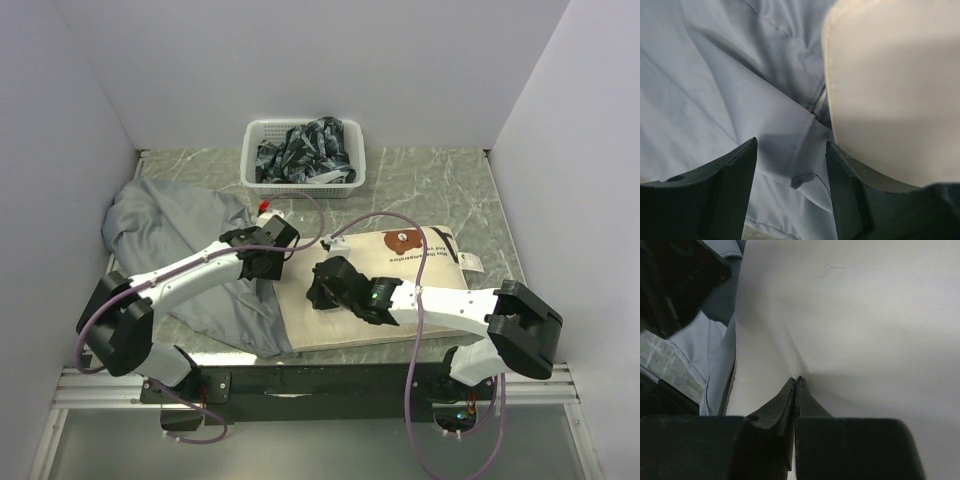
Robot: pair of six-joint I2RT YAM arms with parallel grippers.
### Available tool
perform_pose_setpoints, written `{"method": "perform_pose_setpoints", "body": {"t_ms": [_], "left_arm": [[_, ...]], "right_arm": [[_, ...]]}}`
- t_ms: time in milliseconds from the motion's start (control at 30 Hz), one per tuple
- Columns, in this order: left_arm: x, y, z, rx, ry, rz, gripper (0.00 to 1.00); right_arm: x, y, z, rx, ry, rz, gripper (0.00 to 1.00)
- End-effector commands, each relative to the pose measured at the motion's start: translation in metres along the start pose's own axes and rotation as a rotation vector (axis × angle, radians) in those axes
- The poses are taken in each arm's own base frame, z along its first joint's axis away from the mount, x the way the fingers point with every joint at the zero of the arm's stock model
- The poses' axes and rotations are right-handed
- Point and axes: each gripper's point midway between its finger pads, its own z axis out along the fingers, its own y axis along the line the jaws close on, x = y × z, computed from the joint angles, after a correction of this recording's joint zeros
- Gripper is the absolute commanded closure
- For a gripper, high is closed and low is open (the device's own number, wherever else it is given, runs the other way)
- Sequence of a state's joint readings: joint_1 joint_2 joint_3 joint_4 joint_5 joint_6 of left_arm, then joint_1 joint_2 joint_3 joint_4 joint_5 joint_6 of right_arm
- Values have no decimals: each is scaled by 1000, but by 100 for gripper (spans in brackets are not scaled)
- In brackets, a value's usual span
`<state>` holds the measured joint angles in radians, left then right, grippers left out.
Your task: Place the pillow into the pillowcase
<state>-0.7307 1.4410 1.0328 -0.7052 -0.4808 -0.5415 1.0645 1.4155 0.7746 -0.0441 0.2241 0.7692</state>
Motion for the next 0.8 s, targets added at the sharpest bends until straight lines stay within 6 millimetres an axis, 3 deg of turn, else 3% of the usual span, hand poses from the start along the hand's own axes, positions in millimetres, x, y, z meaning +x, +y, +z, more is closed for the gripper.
{"method": "perform_pose_setpoints", "body": {"t_ms": [0, 367, 767], "left_arm": [[9, -3, 7, -29, 44, 86, 38], [-8, 8, 25, -215, 22, 101, 35], [-20, 11, 30, -236, 20, 98, 50]], "right_arm": [[-4, 11, 4, -16, -12, 11, 100], [-1, 11, 4, -22, -4, 7, 100], [0, 10, 1, -22, 0, -1, 100]]}}
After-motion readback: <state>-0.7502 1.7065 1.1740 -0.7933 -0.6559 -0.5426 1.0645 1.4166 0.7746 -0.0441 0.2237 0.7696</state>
